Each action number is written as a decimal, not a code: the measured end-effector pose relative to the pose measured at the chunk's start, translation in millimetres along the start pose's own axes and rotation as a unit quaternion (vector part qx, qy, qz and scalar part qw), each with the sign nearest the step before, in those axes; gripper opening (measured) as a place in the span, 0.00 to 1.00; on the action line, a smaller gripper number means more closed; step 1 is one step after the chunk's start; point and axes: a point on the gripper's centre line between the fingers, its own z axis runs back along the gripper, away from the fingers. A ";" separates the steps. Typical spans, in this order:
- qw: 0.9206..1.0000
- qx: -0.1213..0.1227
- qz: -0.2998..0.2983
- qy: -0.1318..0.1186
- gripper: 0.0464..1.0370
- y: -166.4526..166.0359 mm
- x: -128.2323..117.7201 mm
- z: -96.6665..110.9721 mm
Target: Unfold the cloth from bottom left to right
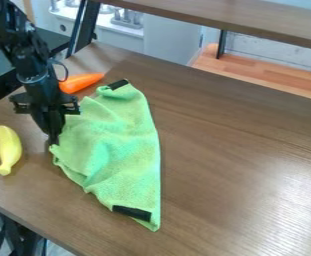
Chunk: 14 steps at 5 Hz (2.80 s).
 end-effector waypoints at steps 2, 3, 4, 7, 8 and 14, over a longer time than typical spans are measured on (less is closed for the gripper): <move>0.999 -0.035 0.015 0.034 0.01 -11.5 -9.4 7.4; 0.997 -0.061 0.031 0.025 0.01 -22.4 2.1 31.5; 0.994 -0.095 0.030 0.040 0.01 -53.8 7.3 44.0; 0.989 -0.145 0.017 -0.011 0.01 -167.3 31.9 44.5; 0.986 -0.162 0.005 -0.033 0.01 -200.6 40.7 38.4; 0.979 -0.188 0.038 -0.075 0.02 -305.3 59.2 14.5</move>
